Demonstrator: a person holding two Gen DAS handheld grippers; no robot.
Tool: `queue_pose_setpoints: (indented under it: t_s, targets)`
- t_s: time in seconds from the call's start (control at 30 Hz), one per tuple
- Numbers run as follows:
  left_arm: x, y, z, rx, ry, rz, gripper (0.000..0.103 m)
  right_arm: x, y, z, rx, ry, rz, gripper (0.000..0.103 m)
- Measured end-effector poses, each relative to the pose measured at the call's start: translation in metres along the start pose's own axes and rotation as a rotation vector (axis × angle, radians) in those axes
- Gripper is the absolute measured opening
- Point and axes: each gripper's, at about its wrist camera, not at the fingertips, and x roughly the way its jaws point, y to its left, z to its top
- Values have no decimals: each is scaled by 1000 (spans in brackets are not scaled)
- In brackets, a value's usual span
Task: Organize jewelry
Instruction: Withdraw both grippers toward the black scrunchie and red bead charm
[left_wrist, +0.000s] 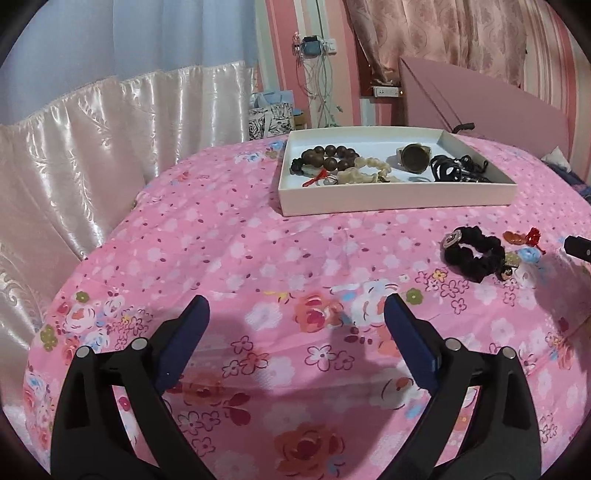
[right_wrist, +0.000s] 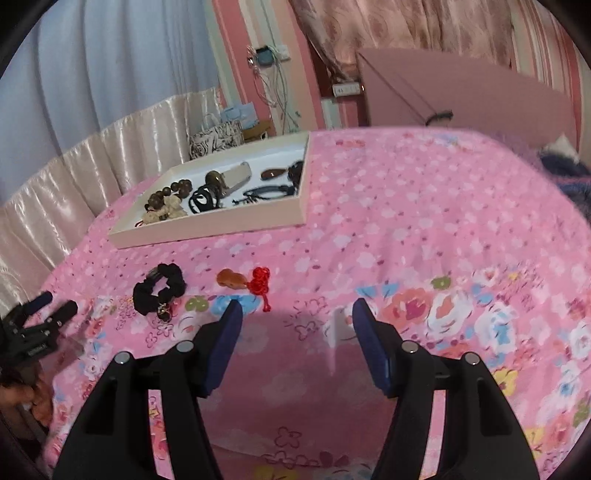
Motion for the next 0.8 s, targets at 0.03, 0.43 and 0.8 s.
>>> queue_pose_setpoints:
  t_s: [0.03, 0.43, 0.8]
  targets:
    - [1, 0, 0, -1, 4, 3, 95, 3, -2, 0, 12, 15, 16, 62]
    - [-3, -3, 0, 11, -16, 24, 95, 5, 3, -1, -10, 33, 14, 62]
    - [-16, 1, -1, -11, -75, 10, 100, 7, -13, -4, 82, 36, 22, 62]
